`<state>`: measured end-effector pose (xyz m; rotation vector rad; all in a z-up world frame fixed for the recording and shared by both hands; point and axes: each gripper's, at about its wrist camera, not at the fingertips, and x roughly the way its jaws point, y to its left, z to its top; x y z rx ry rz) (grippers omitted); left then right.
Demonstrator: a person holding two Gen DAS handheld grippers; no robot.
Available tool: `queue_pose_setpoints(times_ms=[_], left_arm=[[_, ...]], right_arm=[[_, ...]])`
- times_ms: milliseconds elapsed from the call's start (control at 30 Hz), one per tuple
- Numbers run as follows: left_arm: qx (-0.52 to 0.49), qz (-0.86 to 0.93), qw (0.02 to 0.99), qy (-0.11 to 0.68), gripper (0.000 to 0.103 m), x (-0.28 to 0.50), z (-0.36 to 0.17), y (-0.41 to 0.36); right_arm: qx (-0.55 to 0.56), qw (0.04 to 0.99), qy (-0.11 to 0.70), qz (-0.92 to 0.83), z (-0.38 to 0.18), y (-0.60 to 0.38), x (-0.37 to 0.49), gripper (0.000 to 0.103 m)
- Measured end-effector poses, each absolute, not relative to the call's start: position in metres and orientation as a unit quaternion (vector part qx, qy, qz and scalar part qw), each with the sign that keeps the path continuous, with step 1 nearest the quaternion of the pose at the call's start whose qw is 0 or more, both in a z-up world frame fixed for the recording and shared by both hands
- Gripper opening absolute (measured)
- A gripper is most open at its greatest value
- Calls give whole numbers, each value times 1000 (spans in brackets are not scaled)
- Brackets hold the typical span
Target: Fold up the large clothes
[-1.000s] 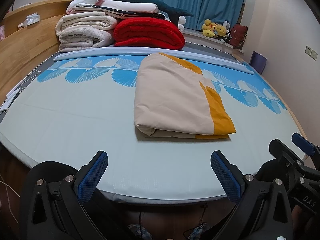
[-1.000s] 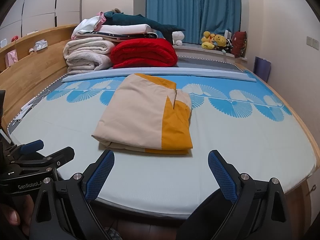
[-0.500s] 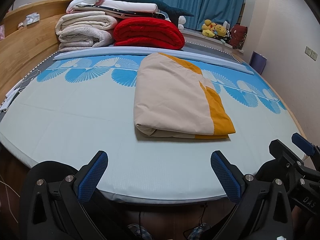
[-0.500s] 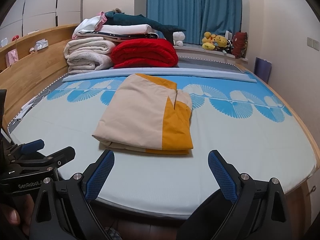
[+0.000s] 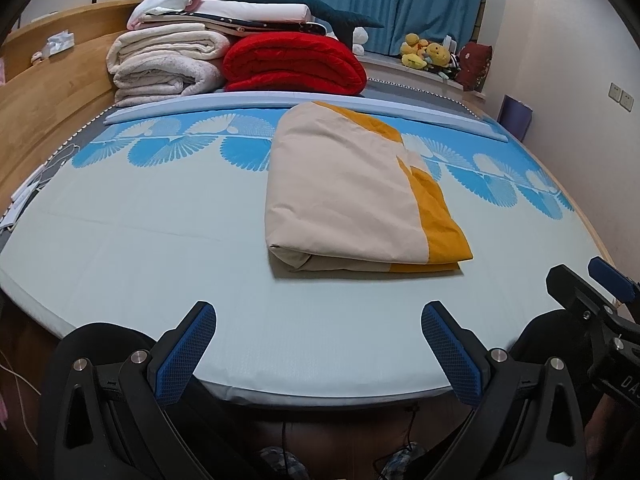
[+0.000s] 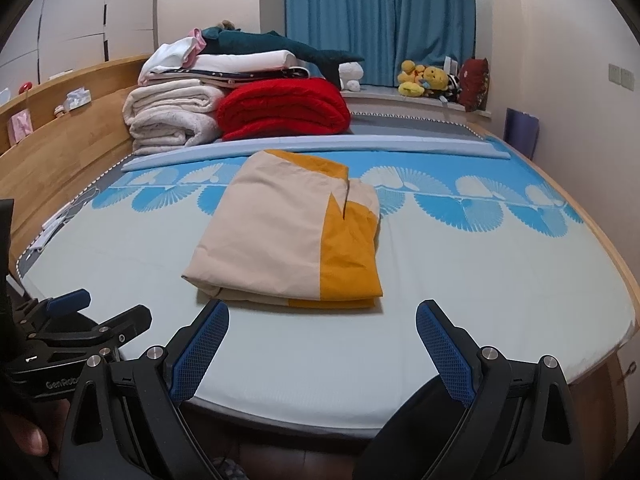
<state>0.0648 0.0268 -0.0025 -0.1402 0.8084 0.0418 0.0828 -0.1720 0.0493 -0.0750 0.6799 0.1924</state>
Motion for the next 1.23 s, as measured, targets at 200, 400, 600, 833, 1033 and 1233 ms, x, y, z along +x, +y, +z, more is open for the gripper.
queue_pose_setpoints(times_ms=[200, 400, 600, 833, 1033, 1233], left_arm=[[-71, 18, 917, 391, 102, 64, -1, 29], [-72, 17, 917, 392, 102, 64, -1, 31], [-75, 17, 917, 392, 102, 64, -1, 32], [-77, 15, 916, 393, 102, 65, -2, 32], [-76, 14, 915, 396, 102, 67, -3, 29], [-76, 14, 915, 396, 102, 66, -3, 29]], right_arm=[[-44, 938, 328, 100, 47, -168, 82, 95], [-44, 938, 330, 101, 47, -167, 81, 95], [-52, 938, 327, 105, 45, -163, 78, 95], [-53, 938, 327, 106, 45, -164, 79, 95], [-53, 938, 325, 107, 45, -163, 78, 95], [-52, 938, 326, 108, 46, -165, 78, 95]])
